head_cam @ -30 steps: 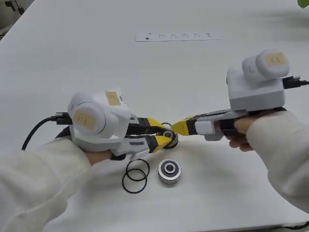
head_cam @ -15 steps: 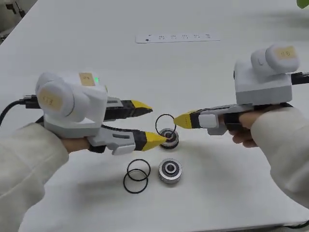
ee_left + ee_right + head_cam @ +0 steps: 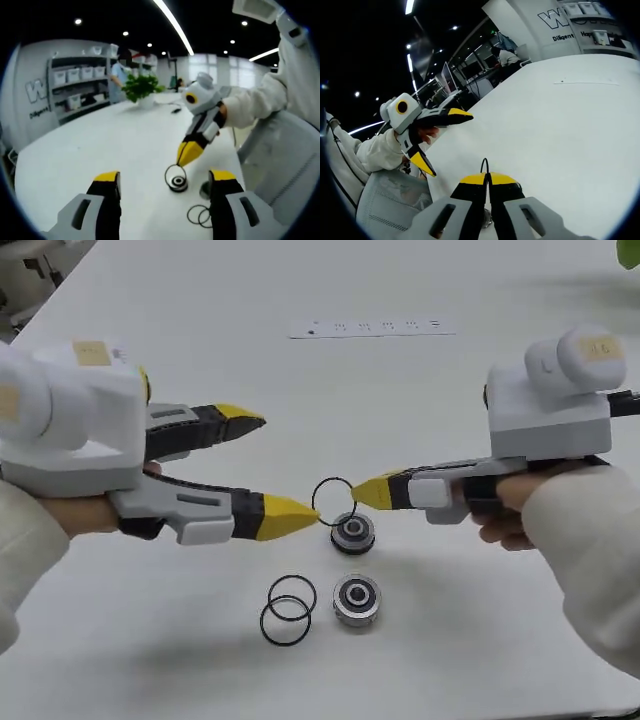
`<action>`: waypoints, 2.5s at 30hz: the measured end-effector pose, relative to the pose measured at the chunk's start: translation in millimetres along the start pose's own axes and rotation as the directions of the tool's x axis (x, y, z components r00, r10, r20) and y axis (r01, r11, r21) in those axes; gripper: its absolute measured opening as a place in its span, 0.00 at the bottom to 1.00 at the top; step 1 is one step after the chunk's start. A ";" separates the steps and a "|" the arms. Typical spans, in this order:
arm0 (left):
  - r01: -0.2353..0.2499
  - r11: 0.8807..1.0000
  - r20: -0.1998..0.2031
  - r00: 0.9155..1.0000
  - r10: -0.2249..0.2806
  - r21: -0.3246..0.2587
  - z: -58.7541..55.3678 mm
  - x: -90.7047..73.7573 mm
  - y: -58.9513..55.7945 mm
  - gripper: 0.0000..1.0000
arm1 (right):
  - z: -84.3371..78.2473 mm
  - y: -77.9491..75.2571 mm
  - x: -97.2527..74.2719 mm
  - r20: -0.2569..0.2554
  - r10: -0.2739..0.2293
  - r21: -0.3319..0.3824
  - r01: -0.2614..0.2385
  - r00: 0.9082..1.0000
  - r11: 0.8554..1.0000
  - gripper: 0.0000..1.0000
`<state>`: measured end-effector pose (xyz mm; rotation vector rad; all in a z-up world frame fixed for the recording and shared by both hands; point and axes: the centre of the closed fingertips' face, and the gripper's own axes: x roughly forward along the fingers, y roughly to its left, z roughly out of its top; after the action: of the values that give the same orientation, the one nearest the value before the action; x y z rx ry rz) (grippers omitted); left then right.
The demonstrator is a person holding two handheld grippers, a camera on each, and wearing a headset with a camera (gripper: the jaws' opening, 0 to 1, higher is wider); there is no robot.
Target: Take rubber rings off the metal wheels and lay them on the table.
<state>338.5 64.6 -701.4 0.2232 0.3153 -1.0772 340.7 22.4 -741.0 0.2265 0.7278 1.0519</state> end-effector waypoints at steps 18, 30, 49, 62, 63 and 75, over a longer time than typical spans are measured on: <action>-0.032 0.999 0.001 0.999 0.032 0.038 16.3 -52.1 -11.0 0.87 | -10.0 26.0 12.3 -0.048 0.069 -0.009 -0.069 0.996 0.998 0.00; -0.052 0.999 -0.046 0.998 0.051 -0.014 -12.1 -83.7 -27.4 0.92 | -31.6 36.4 22.0 -0.136 0.094 -0.018 -0.098 0.986 0.995 0.00; -0.072 0.992 -0.065 0.996 0.066 -0.102 -31.8 -104.8 -41.8 0.93 | -64.5 38.8 33.9 -0.248 0.081 -0.057 -0.098 0.965 0.994 0.00; -0.083 0.987 -0.087 0.994 0.072 -0.136 -43.2 -106.3 -49.3 0.92 | -66.4 26.5 36.4 -0.261 0.037 -0.108 -0.067 0.965 0.992 0.00; -0.082 0.987 -0.087 0.994 0.070 -0.137 -43.3 -105.7 -50.0 0.92 | -66.4 26.0 36.3 -0.262 0.034 -0.112 -0.065 0.965 0.992 0.00; -0.099 0.985 -0.079 0.993 0.089 -0.142 -42.4 -107.8 -45.4 0.89 | -63.3 18.8 35.7 -0.248 0.002 -0.123 -0.034 0.969 0.992 0.00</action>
<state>245.0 146.7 -703.5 0.1449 0.4425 -0.9496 297.1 51.8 -794.5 -0.0085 0.8813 1.1515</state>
